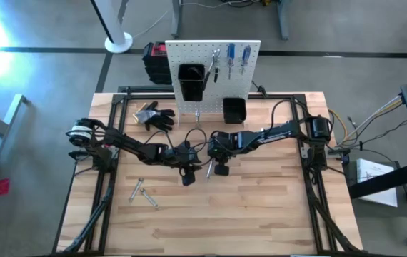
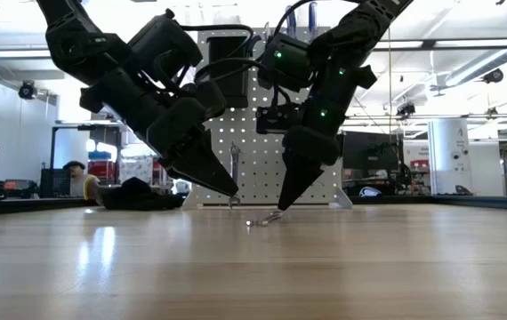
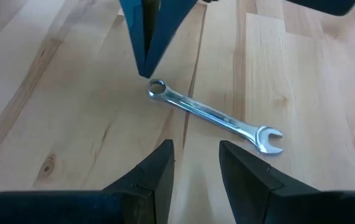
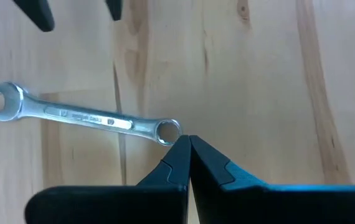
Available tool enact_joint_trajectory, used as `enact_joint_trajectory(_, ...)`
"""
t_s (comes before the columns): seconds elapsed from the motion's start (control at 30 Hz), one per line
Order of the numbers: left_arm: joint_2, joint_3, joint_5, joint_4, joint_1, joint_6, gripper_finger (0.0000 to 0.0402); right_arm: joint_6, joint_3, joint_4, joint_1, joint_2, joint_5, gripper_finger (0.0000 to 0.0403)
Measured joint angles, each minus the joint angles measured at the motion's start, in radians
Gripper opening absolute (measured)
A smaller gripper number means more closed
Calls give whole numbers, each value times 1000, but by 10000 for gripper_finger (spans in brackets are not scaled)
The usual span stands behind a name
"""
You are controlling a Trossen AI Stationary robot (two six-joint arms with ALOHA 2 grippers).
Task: Hang tools onto peg board
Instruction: Hang the wrench on the peg board
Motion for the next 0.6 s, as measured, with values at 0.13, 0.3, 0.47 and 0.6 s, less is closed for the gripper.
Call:
enact_joint_trajectory(0.13,0,0,0,0,0,0,117,-4,6,0,-1,0,0,0)
enact_joint_trajectory(0.3,0,0,0,0,0,-5,117,-7,10,37,7,0,-21,0)
enact_joint_trajectory(0.47,0,0,1,0,0,-29,119,-3,7,57,18,9,-39,0)
enact_joint_trajectory(0.6,0,0,20,0,0,-39,128,-2,0,59,16,22,-36,0)
